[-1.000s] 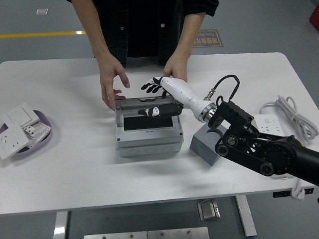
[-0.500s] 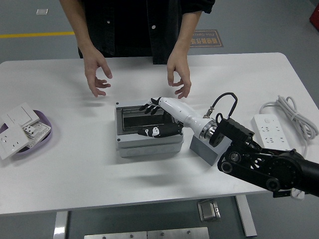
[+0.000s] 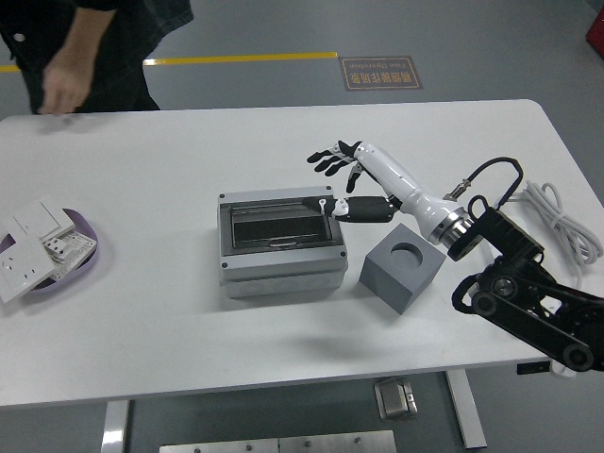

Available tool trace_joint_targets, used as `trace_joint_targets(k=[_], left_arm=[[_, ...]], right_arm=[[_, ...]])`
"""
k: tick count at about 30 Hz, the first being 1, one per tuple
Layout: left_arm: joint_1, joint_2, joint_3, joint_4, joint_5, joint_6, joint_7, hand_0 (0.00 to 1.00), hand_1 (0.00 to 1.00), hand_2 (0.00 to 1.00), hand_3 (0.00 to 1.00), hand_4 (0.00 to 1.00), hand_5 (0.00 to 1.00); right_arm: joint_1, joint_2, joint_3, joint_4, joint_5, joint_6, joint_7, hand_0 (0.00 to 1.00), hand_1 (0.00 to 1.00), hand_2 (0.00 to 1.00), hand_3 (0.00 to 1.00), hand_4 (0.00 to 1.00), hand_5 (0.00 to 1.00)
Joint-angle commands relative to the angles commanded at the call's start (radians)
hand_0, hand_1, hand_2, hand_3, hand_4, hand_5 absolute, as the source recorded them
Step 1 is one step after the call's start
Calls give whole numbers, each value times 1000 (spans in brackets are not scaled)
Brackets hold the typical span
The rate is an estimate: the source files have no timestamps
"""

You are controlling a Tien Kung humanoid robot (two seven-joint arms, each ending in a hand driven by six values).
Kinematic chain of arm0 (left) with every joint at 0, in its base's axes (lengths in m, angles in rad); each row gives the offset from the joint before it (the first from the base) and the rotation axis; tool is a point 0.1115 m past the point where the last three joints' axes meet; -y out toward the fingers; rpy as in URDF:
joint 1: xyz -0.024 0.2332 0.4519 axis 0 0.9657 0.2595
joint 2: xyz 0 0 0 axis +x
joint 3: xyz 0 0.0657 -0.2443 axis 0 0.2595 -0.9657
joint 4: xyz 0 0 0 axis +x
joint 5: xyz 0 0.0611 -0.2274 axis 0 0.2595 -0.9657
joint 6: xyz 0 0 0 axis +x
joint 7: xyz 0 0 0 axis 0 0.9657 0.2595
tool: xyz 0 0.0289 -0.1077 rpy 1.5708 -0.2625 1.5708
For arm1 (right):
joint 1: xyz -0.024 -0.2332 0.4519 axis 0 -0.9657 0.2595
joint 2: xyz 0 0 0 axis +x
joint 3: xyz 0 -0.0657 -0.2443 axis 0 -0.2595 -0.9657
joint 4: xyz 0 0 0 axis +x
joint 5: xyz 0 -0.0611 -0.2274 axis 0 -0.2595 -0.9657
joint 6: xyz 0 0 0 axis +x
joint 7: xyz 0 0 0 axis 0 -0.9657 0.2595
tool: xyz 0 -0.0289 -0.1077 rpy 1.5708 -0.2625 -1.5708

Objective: Pick up the cylinder from the cube,place it in the box,flap close box

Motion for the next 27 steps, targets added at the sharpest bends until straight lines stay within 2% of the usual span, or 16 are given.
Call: trace_joint_targets(k=[5,6,11,17,18,24,25,27], left_arm=[[1,-1,0,0,0,0,0,617,640,629,635,693,251],[1,-1,0,0,0,0,0,616,640,629,635,692,251],[2,-4,2,0,-4,0,-2,616,640,629,635,692,251],[1,-5,2,-1,-2,0,-1,617,640,629,635,693,251],[1,-4,1,-1,-1,0,0,617,640,629,637,693,251],[-4,2,-5,-2,11,0,4,617,640,629,637,693,251],[-5,3,-5,-2,12,0,5,617,640,629,635,693,251],[-6,5,-7,-2,15,0,6,617,640,629,635,693,251]], right_arm=[[-41,1,120,-23,26,44,14,409,591,639,669,891,536],[-47,3,138,-29,32,50,18,540,592,628,591,879,530],[-84,15,217,-66,94,76,53,540,592,628,591,879,530],[-139,31,264,-123,210,94,126,560,593,631,575,873,522],[-151,34,270,-133,235,97,142,593,606,634,596,866,513],[-202,41,287,-174,352,107,218,593,606,634,596,866,513],[-209,41,288,-180,373,108,230,647,610,634,605,864,510],[-220,43,290,-191,408,109,250,647,610,634,605,864,510]])
